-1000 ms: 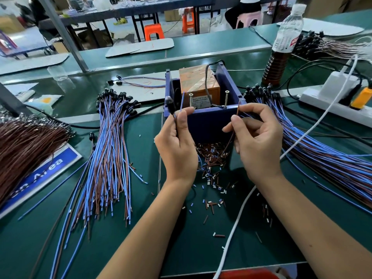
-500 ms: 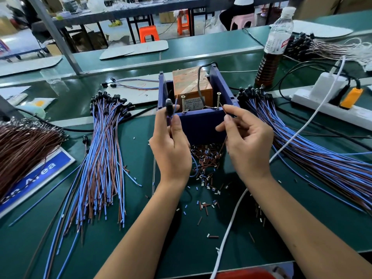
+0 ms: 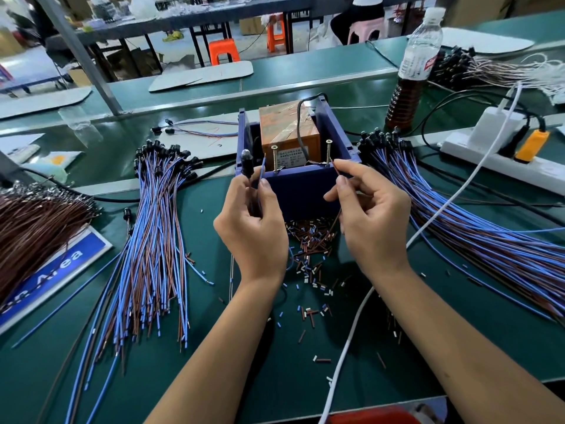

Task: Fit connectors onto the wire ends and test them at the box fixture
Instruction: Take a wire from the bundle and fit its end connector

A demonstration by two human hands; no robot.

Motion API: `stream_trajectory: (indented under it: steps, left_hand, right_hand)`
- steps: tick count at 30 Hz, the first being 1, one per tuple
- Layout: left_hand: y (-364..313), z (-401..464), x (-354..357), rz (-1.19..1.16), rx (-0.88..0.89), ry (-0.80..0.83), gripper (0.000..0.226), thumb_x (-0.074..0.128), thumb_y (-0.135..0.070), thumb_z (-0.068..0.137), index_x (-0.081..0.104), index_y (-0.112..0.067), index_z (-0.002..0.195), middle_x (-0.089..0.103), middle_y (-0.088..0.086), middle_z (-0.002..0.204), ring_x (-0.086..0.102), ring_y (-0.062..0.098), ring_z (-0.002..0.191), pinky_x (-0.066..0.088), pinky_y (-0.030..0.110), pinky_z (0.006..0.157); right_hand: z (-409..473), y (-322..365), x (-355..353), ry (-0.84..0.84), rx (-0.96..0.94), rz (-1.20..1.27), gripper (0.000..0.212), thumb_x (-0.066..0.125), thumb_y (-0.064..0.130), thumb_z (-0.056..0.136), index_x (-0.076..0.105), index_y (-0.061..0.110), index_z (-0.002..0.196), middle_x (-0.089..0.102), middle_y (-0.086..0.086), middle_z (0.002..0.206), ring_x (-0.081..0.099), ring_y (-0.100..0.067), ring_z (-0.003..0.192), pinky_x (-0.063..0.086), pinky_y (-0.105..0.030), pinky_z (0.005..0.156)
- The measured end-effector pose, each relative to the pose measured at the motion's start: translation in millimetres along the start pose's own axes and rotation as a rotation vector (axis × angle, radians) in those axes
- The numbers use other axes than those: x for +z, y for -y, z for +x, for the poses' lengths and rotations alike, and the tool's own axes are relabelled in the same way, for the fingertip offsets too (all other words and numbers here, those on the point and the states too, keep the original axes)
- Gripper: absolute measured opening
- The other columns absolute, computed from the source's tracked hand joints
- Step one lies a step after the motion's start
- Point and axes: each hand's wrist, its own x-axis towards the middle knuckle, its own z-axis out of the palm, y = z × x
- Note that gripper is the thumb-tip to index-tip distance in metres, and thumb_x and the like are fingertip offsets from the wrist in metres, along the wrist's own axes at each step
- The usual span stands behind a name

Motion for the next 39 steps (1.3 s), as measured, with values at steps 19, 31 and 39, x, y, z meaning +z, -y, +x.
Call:
stream_trajectory:
  steps: [19,31,39]
  left_hand:
    - [-6,1,-1,0.032,-0.002,0.028,0.013,0.064,-0.008,0.095,0.075,-0.01,0.089,0.047,-0.009,0.059,0.035,0.006,0.055,0.034,0.021,0.055]
    - [-12,-3,0,-0.113,-0.006,-0.055,0.016,0.06,-0.006,0.098,0.069,-0.015,0.089,0.06,-0.005,0.071,0.046,0.011,0.061,0.04,0.03,0.058]
    - [-69,-28,72,0.079,-0.088,0.642,0.015,0.065,-0.014,0.092,0.076,-0.018,0.083,0.065,-0.006,0.062,0.055,0.007,0.056,0.043,0.026,0.052]
  right_hand:
    - [-1,-1,-2,0.019,-0.012,-0.028,0.023,0.06,0.012,0.104,0.074,0.014,0.122,0.074,0.004,0.08,0.058,-0.014,0.05,0.045,-0.028,0.05]
    - [0,6,-8,-0.04,0.03,0.03,0.023,0.059,0.014,0.104,0.068,0.023,0.123,0.073,0.001,0.078,0.057,-0.015,0.049,0.046,-0.033,0.048]
    - [11,13,-65,-0.279,0.062,-0.024,0.018,0.061,0.007,0.099,0.075,0.018,0.101,0.075,0.0,0.08,0.072,-0.011,0.07,0.052,-0.023,0.064]
